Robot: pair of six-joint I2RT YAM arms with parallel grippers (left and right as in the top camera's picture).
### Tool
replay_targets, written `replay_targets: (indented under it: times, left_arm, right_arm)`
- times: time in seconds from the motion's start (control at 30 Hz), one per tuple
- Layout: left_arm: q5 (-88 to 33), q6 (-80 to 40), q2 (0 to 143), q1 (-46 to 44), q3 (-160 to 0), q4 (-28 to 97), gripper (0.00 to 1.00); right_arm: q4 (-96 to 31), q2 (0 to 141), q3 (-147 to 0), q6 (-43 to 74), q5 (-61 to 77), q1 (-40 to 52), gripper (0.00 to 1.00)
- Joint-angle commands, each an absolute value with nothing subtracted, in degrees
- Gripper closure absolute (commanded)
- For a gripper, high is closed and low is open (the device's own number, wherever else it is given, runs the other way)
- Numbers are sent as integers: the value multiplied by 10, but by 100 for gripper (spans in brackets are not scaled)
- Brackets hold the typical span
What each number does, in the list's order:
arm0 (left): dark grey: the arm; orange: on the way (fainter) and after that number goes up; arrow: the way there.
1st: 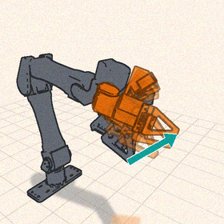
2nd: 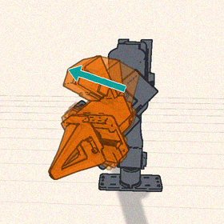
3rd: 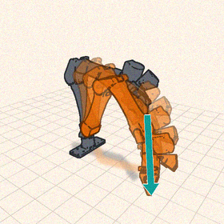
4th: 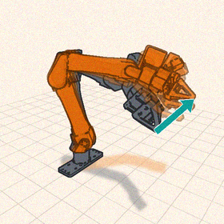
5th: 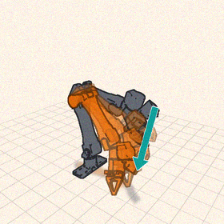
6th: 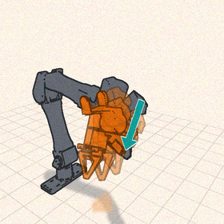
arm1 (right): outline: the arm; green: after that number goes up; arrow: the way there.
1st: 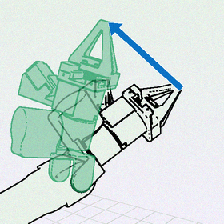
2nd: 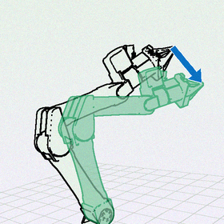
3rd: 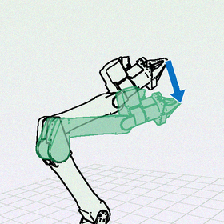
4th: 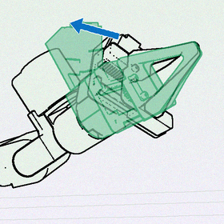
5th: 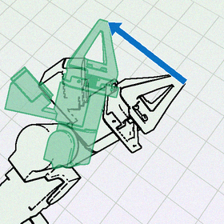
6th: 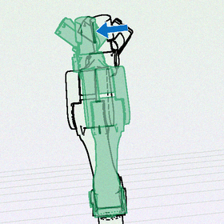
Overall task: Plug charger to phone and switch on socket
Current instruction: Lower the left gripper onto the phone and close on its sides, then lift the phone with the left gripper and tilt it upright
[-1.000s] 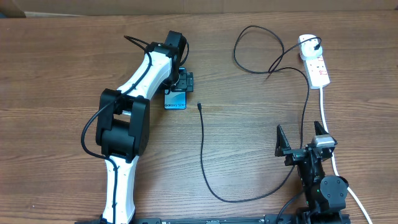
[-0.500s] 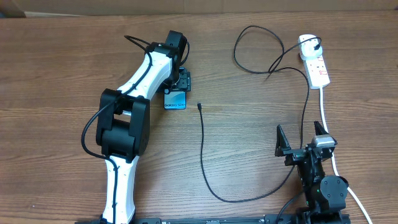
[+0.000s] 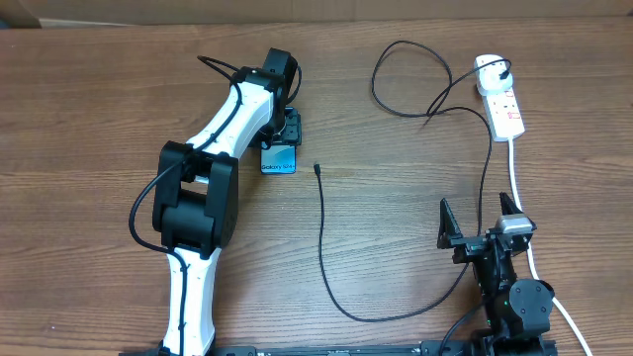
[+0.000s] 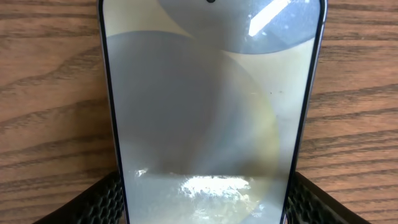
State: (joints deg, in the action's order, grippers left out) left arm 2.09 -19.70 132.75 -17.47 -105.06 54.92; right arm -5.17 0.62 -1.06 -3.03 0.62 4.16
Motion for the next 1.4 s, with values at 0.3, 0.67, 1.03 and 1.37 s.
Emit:
replay_targets:
  times: [0.3, 0.67, 1.03, 1.37]
  left_arm:
    - [-1, -202, 1338, -173, -1033, 552, 17]
    - [-1, -202, 1338, -173, -1033, 556, 31]
    - [-46, -202, 1338, -173, -1034, 557, 31]
    - [-44, -201, 1338, -173, -1034, 564, 32]
  right_arm:
    - [-49, 2, -5, -31, 1, 42, 0]
    - [-49, 2, -5, -31, 1, 42, 0]
    - [-49, 2, -5, -31, 1, 42, 0]
    - [-49, 2, -5, -31, 1, 42, 0]
